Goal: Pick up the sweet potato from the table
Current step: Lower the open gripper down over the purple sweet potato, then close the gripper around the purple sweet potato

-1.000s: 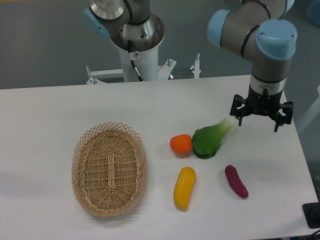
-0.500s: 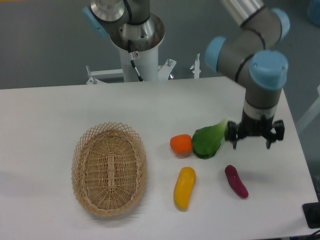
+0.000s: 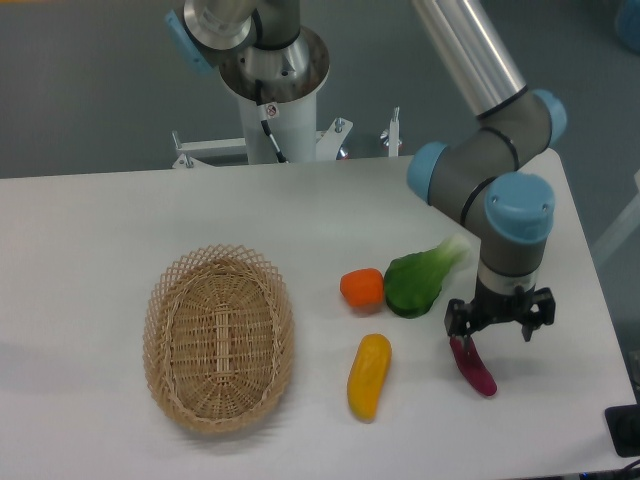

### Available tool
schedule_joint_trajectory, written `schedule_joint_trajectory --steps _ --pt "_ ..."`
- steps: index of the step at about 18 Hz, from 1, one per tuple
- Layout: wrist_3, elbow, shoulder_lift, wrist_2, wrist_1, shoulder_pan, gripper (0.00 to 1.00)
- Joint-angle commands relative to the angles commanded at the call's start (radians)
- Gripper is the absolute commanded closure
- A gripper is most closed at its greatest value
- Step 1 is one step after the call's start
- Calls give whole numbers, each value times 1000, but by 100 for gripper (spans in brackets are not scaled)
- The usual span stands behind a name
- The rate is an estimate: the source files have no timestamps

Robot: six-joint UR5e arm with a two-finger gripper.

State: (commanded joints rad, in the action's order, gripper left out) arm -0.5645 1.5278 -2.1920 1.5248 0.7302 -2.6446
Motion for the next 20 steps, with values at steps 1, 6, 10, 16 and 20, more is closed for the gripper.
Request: schedule_joint_trajectory --steps 1,6,10,16,20 --pt "0 0 -6 0 0 9 0" --pt "21 9 -32 8 -38 26 0" --pt "22 9 -48 12 -51 31 0" --pt "20 17 -49 28 -54 31 13" --pt "18 26 -46 28 -57 31 36"
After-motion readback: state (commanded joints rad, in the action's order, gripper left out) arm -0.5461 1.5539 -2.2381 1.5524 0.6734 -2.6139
